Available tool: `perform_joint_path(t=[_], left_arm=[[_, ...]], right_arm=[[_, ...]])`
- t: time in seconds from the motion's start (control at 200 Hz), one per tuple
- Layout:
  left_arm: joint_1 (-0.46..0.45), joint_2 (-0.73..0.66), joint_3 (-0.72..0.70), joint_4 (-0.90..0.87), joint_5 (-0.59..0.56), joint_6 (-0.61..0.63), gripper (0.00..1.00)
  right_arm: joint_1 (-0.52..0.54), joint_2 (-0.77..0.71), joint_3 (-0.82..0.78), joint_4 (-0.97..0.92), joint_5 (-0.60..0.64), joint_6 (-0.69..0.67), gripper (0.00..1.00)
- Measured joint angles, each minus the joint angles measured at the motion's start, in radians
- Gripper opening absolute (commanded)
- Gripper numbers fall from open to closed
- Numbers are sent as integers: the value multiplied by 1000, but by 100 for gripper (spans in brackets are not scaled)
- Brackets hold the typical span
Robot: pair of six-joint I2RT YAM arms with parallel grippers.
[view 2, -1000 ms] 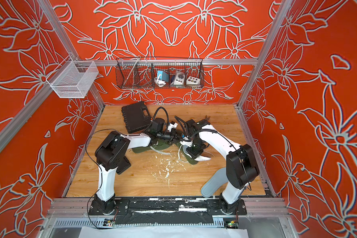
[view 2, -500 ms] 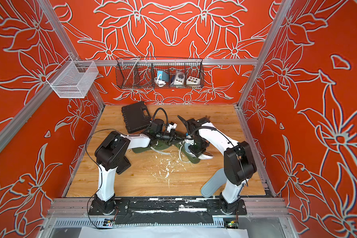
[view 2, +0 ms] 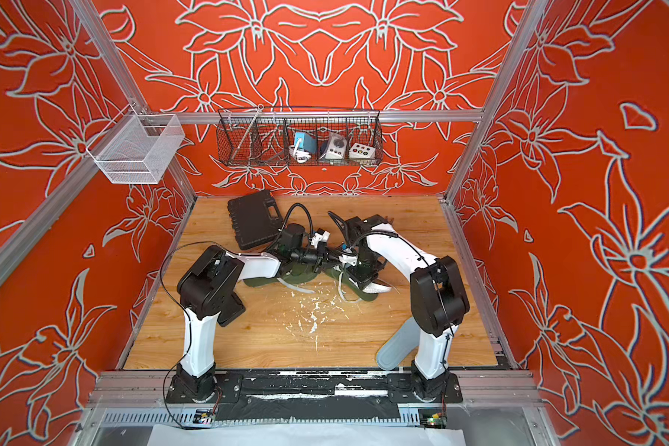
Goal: Insert the insole into the shoe
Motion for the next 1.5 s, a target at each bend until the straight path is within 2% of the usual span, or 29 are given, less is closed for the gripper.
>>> perform_joint_path(t=[0.255, 0.721, 1.046, 1.501], left_arm=[[0, 25, 17, 0, 18, -4, 0], [0, 45, 40, -1, 64, -3, 0], [5, 47, 37, 4, 60, -5, 0], [5, 47, 34, -8, 36, 3, 0]], right_arm=[[0, -43, -43, 34, -89, -75, 0], [0, -81, -130, 98, -183, -106, 0], [-34, -27, -54, 93, -91, -17, 0], [-35, -21, -108, 123, -2, 160, 0]])
